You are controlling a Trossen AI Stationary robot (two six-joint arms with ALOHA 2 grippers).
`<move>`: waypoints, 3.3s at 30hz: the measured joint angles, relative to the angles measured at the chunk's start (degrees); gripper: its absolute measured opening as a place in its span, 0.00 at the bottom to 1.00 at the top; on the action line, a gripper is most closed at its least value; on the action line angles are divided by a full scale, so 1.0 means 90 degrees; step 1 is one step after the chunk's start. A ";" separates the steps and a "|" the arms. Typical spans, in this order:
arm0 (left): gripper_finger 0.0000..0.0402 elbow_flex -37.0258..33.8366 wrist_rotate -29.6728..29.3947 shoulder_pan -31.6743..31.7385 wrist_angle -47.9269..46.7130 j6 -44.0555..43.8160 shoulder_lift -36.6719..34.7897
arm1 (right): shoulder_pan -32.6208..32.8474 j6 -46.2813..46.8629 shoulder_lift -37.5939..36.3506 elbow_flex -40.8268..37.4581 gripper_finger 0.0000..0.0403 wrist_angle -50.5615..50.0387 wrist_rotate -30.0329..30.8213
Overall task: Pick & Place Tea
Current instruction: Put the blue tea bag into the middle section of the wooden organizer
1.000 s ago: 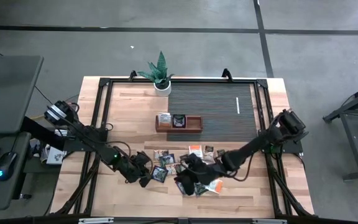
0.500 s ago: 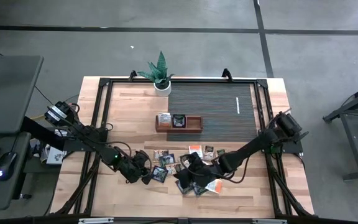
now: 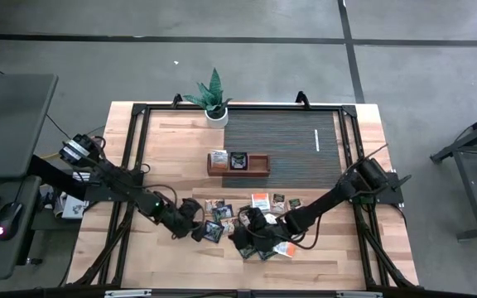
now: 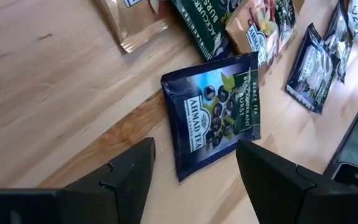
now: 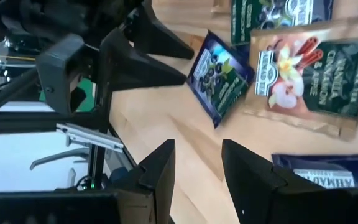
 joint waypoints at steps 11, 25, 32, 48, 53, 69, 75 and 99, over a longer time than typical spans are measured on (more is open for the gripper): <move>0.58 0.0000 0.0549 0.0337 0.0023 -0.0002 0.0015 | -0.0029 0.0148 0.0033 0.0000 0.32 -0.0226 -0.0047; 0.58 -0.0002 0.0572 0.0371 0.0041 -0.0002 0.0068 | -0.0349 0.0125 0.1065 0.1051 0.32 -0.0232 -0.0789; 0.58 -0.0002 0.0567 0.0369 0.0031 -0.0002 0.0068 | -0.0415 0.0129 0.1467 0.1564 0.32 -0.0638 -0.1160; 0.58 -0.0023 0.0513 0.0369 0.0307 0.0070 0.0081 | -0.0539 0.0389 0.1462 0.1583 0.32 -0.1274 -0.0936; 0.58 -0.0024 0.0502 0.0369 0.0373 0.0117 0.0090 | -0.0635 0.0347 0.1462 0.1571 0.32 -0.1430 -0.0956; 0.58 -0.0006 0.0503 0.0369 0.0273 0.0001 0.0090 | -0.0726 0.0031 0.1464 0.1559 0.32 -0.1535 -0.1098; 0.58 -0.0002 0.0548 0.0374 0.0257 -0.0022 0.0088 | -0.0729 -0.0032 0.1464 0.1557 0.32 -0.1552 -0.1080; 0.58 -0.0012 0.0732 0.0376 0.0332 0.0016 0.0087 | -0.0731 -0.0268 0.1472 0.1552 0.32 -0.1491 -0.0991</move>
